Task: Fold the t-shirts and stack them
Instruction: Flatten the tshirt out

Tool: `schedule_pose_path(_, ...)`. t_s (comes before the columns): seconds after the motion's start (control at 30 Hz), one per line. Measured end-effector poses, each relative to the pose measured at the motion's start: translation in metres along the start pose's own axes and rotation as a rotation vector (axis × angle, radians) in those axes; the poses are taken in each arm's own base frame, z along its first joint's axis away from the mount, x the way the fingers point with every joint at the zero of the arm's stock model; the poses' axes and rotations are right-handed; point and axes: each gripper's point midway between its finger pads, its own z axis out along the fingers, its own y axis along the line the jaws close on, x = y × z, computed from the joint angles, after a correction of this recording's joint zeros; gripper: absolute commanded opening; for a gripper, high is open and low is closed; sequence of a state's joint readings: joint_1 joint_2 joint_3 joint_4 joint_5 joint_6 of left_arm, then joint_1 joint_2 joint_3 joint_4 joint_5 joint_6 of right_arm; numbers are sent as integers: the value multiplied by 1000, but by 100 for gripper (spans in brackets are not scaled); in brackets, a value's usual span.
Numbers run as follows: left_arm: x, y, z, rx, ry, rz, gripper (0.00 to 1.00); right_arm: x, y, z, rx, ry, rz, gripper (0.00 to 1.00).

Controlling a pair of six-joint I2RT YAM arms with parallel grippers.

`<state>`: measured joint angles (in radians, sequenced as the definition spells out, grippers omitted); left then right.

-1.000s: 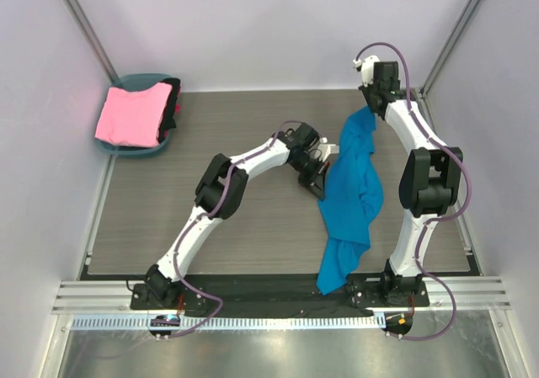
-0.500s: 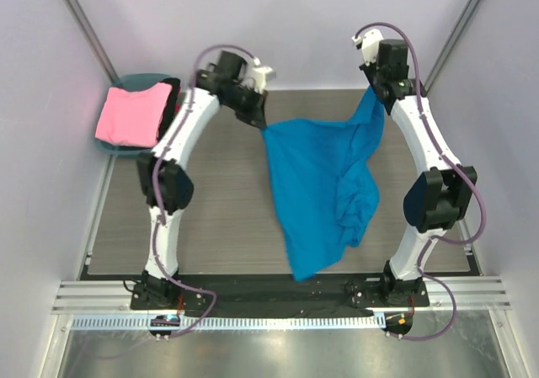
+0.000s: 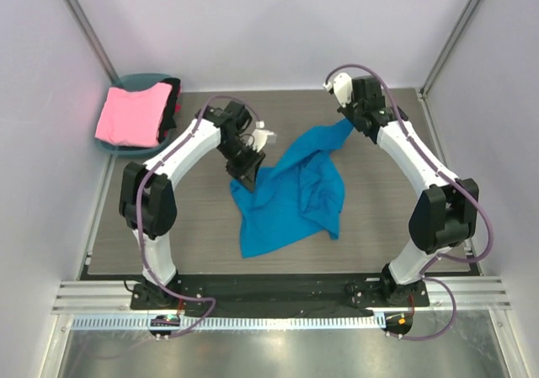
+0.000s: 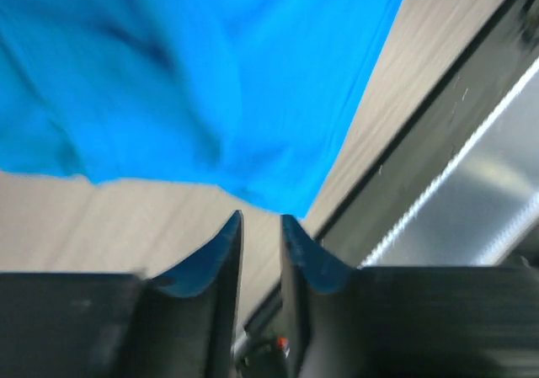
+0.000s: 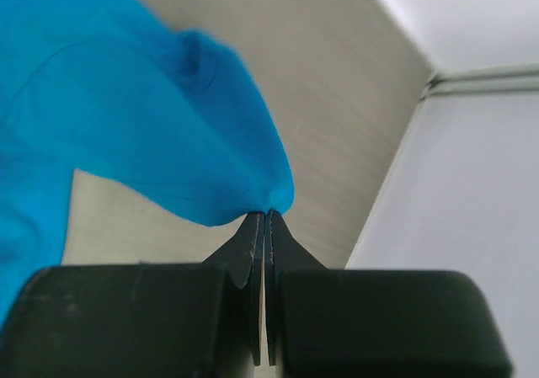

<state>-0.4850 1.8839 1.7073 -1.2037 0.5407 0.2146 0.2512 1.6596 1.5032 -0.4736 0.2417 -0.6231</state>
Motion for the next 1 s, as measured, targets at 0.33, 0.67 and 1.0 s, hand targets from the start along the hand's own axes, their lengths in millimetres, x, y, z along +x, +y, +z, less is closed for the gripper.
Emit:
schedule_pose_path(0.33,41,10,-12,-108,-2,19,51,49,45,-8,-116,116,-37,1)
schedule_pose_path(0.67,69,66,27,-221,108,-5,49,57,52,-6,-132,133,-28,1)
schedule_pose_path(1.0,45,106,43,-248,82,-89,50,57,52,-6,-131,133,-28,1)
